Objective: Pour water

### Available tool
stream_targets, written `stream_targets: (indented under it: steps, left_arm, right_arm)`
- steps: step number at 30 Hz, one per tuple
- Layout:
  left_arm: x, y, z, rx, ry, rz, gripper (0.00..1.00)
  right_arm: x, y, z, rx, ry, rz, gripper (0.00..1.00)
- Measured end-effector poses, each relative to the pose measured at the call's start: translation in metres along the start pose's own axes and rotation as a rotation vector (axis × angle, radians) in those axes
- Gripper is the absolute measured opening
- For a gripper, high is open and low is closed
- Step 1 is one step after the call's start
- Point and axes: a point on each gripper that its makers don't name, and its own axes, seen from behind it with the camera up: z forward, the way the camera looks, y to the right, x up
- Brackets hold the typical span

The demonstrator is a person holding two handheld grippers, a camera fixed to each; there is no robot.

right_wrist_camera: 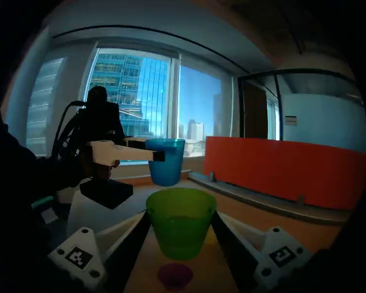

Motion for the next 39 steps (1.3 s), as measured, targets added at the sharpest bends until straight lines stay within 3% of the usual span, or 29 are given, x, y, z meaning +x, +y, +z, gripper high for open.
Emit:
stream_targets:
  steps: [23,39]
  left_arm:
    - [-0.046,0.006,-0.014,0.015,-0.054,-0.013,0.86]
    - [-0.094,0.022,-0.018,-0.022,-0.162,0.02,0.86]
  right_arm:
    - [-0.004,0.035,-0.041,-0.085,-0.025,0.01,0.89]
    - [-0.023,0.041,-0.053,-0.083,-0.085,0.032,0.89]
